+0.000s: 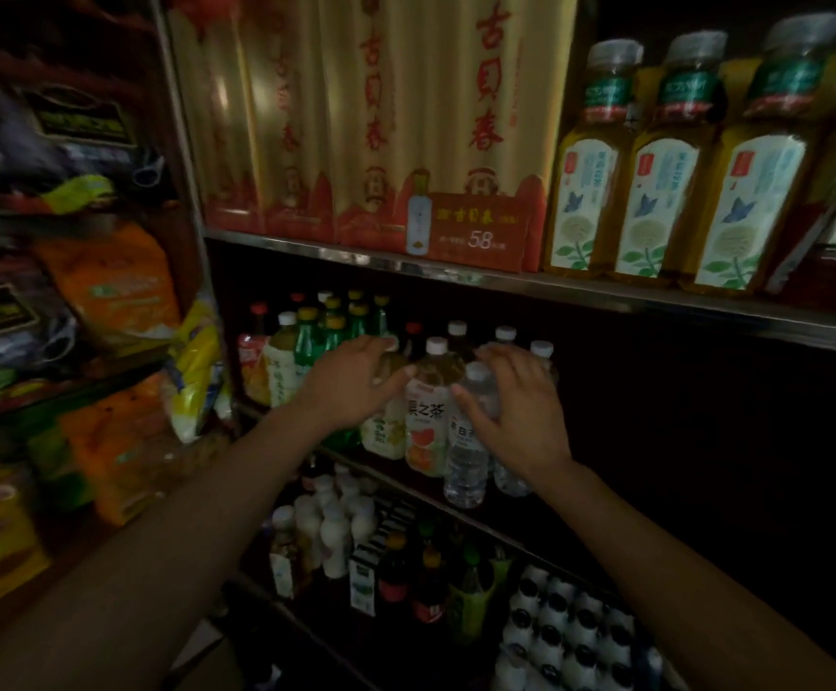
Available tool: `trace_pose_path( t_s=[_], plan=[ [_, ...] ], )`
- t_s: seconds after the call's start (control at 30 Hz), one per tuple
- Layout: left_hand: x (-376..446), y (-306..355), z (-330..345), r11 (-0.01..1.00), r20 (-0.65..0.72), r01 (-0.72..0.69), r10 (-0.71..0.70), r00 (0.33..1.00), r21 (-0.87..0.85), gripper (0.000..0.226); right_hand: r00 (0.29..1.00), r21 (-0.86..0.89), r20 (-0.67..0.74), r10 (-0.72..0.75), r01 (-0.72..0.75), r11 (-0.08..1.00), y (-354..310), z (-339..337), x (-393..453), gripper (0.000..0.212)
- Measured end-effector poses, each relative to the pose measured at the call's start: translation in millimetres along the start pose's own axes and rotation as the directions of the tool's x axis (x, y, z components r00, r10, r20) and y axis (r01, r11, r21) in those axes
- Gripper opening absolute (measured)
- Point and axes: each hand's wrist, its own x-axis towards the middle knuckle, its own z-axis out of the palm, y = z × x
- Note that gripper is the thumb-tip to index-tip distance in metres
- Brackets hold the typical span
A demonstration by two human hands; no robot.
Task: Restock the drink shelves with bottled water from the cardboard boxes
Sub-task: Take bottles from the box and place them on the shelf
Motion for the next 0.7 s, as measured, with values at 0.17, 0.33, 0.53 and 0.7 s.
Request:
trace_pose_path(
  t_s=[0.17,0.33,0.53,0.7],
  plan=[
    [-60.0,-62.4,-32.6,0.985,-0.033,0.151,-0.149,0.988,0.088,0.076,0.978,0.070,0.144,-0.149,0.140,0.988,-71.4,38.7,18.0,0.069],
    [-148.9,-129.5,-74.9,0.920,-0.062,0.359,-0.354,0.933,0.158,0.069,0.930,0.138,0.262,-0.259,0.230,0.963,-164.9,80.1,17.2,0.059],
    [-291.0,-199.4,-135.9,0.766,-0.135,0.613,-0.598,0.790,0.196,0.076,0.841,0.257,0.342,-0.420,0.346,0.902,-305.2,117.2,-10.2,0.061],
    [-440.8,-235.2,-187.3,0.623,-0.126,0.706,-0.713,0.689,0.337,0.075,0.756,0.387,0.385,-0.529,0.388,0.836,-440.7,135.1,-66.4,0.058]
  ],
)
